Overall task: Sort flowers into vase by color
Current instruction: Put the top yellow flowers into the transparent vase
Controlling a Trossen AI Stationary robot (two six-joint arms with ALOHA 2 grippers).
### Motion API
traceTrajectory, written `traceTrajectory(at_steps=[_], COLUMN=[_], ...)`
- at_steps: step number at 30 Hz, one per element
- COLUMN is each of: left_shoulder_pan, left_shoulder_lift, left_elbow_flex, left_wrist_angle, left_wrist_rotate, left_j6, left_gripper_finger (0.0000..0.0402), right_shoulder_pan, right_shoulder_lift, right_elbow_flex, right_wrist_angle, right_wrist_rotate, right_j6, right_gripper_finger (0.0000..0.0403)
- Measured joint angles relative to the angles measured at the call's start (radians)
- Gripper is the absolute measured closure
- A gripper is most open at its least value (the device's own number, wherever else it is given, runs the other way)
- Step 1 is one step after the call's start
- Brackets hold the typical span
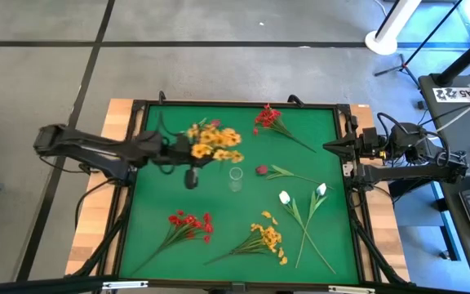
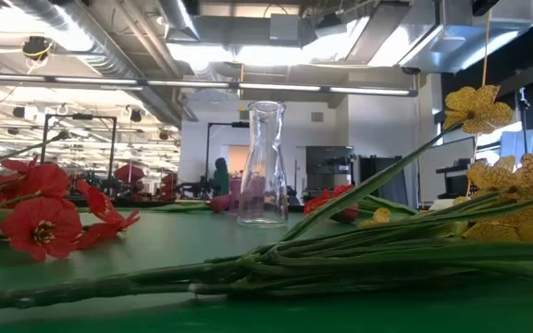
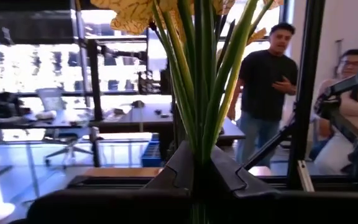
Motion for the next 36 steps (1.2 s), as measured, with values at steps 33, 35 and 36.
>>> traceTrajectory(at_steps=[33, 35, 36], left_shoulder_pan=[0.096, 0.096, 0.096], left_shoulder_lift=[0.355, 0.355, 0.355], left_elbow_flex=[0.0, 0.0, 0.0], left_wrist_angle=[0.21, 0.168, 0.156], left_wrist_rotate=[0.141, 0.14, 0.14], left_j6=[-0.118, -0.137, -0.145], left_gripper_finger=[0.0388, 0.0388, 0.0388], right_shoulder_pan=[0.0, 0.0, 0.0], right_shoulder_lift=[0.0, 0.0, 0.0], right_elbow_flex=[0.0, 0.0, 0.0], right_wrist_angle=[0.0, 0.0, 0.0], right_wrist_rotate=[0.0, 0.0, 0.0], right_j6=[0.0, 0.0, 0.0], right_gripper_finger=[0.038, 0.038, 0.038])
